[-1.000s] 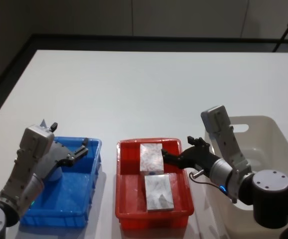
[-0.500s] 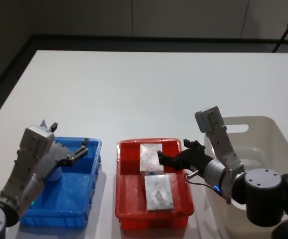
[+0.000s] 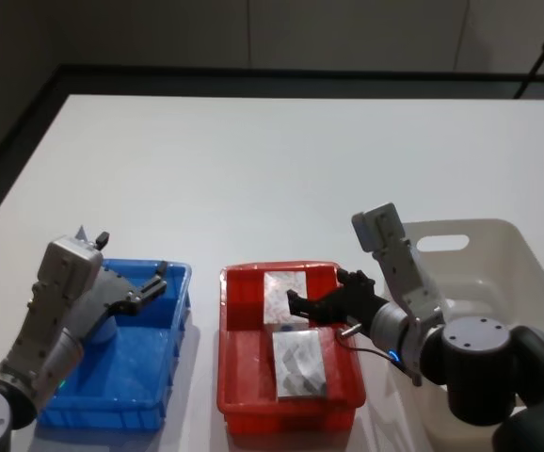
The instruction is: Bimanual collaborative sorting of washing and personal care products
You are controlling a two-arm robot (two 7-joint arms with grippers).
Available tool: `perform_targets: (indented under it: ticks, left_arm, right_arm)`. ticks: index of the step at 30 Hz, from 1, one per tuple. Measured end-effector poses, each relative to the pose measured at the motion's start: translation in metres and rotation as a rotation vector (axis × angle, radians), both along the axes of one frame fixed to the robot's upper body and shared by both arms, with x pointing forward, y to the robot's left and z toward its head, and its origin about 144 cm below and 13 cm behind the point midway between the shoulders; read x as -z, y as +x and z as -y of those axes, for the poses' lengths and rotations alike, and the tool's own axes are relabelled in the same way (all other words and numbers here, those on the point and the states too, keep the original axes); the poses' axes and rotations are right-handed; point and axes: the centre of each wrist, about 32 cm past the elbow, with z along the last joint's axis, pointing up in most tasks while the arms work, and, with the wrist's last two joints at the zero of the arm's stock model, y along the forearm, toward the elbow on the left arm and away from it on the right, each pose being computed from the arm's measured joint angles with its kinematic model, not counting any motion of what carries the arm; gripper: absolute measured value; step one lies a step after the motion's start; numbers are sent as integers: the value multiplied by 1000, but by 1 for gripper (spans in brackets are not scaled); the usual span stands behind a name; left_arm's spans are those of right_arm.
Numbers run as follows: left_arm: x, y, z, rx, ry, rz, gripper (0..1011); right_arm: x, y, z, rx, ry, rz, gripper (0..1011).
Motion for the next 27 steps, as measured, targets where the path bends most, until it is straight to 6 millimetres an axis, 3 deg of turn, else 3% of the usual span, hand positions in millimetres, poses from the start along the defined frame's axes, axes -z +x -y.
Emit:
perform_targets:
  ticks: [27]
  left_arm:
    - [0,0,0,0,0,0,1001]
  right_arm:
    - [6,5,-13,16,-8,-49,1001]
